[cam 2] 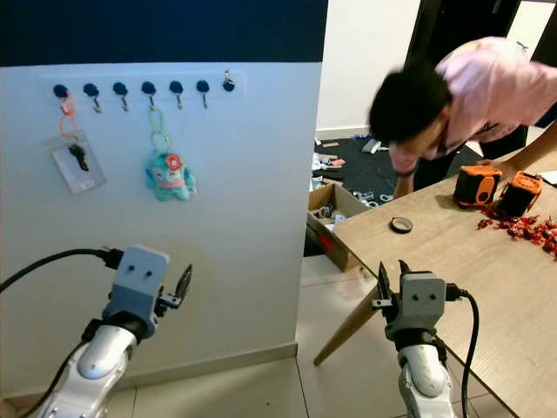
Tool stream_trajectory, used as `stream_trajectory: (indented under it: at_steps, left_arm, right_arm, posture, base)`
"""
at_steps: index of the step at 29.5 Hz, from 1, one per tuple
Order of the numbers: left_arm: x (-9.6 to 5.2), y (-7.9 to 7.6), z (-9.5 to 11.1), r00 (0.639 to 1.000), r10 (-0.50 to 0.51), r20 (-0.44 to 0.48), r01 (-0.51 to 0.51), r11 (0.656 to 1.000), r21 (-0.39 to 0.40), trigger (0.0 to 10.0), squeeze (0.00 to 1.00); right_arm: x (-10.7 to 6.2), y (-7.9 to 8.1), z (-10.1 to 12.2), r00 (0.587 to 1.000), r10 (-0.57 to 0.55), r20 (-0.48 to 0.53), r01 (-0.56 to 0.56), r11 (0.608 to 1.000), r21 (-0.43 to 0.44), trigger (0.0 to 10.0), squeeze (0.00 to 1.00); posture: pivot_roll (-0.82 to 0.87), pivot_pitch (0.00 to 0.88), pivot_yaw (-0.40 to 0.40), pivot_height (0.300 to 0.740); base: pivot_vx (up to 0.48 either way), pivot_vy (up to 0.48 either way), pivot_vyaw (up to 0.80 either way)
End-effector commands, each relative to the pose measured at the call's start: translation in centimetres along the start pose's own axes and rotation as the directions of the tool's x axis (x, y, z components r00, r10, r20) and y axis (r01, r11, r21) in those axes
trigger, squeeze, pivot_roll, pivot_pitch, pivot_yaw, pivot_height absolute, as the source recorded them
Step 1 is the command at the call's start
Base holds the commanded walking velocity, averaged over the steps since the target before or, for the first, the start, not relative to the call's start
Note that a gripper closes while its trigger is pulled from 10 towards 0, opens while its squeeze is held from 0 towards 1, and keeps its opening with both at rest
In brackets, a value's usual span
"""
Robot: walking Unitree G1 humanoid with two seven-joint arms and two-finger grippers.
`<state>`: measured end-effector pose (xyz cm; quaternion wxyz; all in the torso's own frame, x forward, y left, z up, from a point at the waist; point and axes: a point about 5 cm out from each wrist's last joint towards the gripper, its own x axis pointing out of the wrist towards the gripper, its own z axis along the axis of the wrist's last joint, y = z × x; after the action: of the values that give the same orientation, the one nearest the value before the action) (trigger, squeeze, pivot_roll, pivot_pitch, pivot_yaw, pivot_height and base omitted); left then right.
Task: Hang keys on a hook
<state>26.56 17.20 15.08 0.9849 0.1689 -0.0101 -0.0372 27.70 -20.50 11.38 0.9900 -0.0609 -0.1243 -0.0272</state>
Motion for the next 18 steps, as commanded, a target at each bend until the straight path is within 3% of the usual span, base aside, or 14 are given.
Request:
stream_trajectory:
  at_steps: [1, 12, 18]
  left_arm:
    - [0.14, -0.14, -0.43, 0.999, 0.023, -0.039, -0.024, 0.999, -0.036, 10.0, 0.0]
    - [0.48, -0.33, -0.44, 0.996, 0.038, -0.075, -0.044, 0.996, -0.082, 10.0, 0.0]
    - [0.47, -0.32, -0.5, 0.995, 0.049, -0.09, -0.057, 0.995, -0.088, 10.0, 0.0]
  right_arm:
    - [-0.26, -0.1, -0.08, 1.0, -0.015, -0.013, 0.016, 1.0, 0.018, 10.0, 0.0]
    - [-0.24, -0.11, -0.19, 0.999, -0.017, -0.038, 0.019, 0.999, 0.033, 10.0, 0.0]
    - [-0.17, -0.04, -0.2, 0.998, -0.009, -0.056, 0.011, 0.999, 0.041, 10.0, 0.0]
  posture:
    - [0.07, 0.092, -0.015, 0.74]
    - [0.07, 0.087, -0.014, 0.74]
    - [0.07, 0.087, -0.021, 0.74]
  base:
    - [0.0, 0.0, 0.0]
    - [0.0, 0.0, 0.0]
    - [0.0, 0.0, -0.74]
